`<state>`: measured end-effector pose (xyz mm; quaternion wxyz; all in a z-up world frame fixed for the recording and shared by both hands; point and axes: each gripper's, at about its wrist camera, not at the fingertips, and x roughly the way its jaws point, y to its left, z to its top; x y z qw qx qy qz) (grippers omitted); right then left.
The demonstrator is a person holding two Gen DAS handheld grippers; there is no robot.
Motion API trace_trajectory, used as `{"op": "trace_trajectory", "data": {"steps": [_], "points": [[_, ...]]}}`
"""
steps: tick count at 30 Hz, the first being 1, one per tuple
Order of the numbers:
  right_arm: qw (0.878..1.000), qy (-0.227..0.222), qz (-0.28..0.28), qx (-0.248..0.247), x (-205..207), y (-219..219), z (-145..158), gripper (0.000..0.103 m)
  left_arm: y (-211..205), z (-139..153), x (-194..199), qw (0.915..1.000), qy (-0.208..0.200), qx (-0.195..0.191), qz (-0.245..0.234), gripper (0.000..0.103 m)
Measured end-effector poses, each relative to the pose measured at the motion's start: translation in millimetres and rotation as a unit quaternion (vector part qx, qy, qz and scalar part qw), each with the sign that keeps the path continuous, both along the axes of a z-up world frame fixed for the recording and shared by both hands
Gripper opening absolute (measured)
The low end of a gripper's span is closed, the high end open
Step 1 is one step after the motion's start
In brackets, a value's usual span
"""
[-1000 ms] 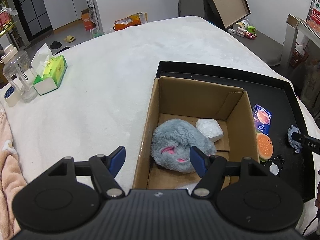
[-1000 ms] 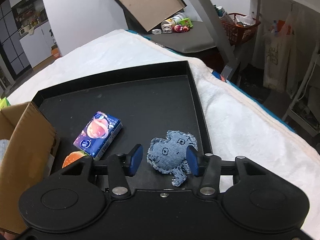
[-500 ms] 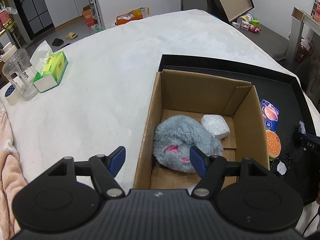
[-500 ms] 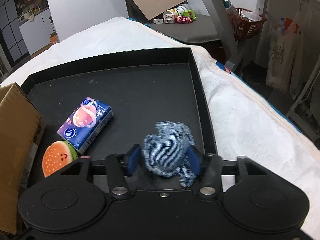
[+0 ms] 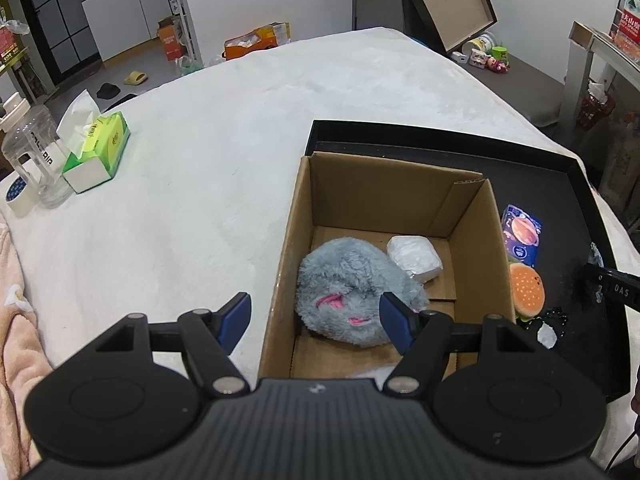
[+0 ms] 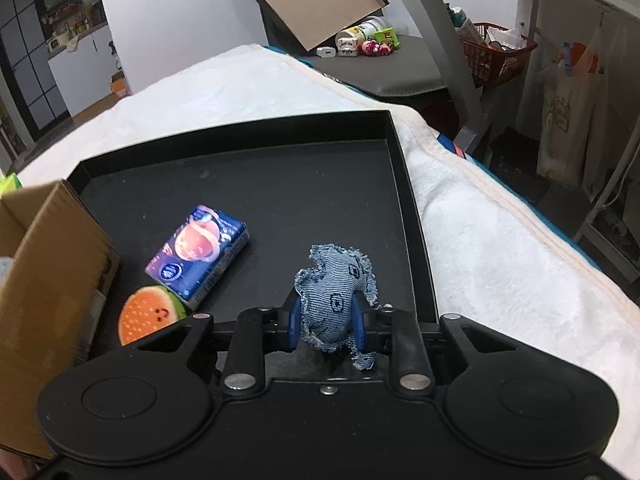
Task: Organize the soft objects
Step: 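Carry the denim plush with the right gripper over the box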
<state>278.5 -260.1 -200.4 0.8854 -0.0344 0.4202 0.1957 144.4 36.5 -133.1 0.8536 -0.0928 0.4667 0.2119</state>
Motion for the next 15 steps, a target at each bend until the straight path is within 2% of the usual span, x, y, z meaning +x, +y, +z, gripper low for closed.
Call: {"op": "trace_trajectory", "data": {"steps": [5,15], "points": [[1.0,0.001,-0.005,0.007,-4,-2,11,0.024,2,3,-2,0.9999,-0.006,-0.008,-0.005,0.069],[1.0,-0.027,0.01,-0.008,-19,7,40,0.024,9,8,-10,0.9996,-0.016,-0.019,-0.01,0.069]]}}
